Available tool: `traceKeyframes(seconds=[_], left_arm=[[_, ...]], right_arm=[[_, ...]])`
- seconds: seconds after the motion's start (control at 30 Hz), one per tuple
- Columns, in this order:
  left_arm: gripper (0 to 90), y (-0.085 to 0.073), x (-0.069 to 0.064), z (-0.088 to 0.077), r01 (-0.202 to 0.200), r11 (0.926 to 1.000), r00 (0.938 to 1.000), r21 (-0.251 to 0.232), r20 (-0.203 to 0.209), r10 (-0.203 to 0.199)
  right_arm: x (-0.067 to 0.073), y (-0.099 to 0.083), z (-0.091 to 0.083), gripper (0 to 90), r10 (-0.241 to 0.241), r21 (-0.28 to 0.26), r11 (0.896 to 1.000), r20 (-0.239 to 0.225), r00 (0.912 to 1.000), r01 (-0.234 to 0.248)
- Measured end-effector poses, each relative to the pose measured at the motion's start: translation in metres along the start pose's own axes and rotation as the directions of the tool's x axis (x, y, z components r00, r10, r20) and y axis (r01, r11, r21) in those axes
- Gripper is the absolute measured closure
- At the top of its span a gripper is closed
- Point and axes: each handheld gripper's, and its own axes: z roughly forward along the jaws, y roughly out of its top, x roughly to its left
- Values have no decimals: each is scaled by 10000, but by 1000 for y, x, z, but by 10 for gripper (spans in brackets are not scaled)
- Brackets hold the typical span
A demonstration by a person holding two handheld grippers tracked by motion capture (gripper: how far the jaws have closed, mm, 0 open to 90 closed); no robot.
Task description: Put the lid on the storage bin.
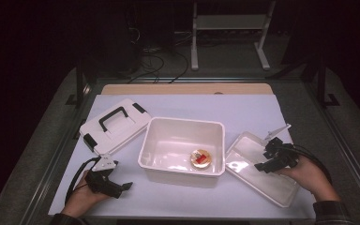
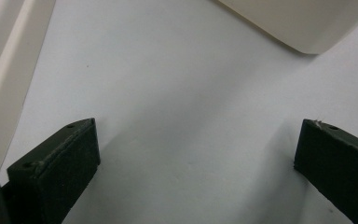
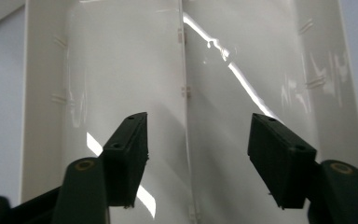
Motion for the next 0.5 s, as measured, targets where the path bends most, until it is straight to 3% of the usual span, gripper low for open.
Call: traceKeyframes(seconds=[0.17, 0.2, 0.5], left_arm=[[0, 0, 0, 0, 1, 10000, 10000, 0, 1, -1], [0, 0, 0, 0, 1, 10000, 10000, -1, 0, -1], [0, 0, 0, 0, 1, 10000, 10000, 0, -2, -1]], right_arm=[[-1, -6, 6, 509, 124, -18, 9999, 126, 9998, -124], [0, -8, 8, 566, 140, -11, 9999, 54, 9999, -140], [2, -9, 12, 782, -117, 16, 9999, 141, 9998, 116]])
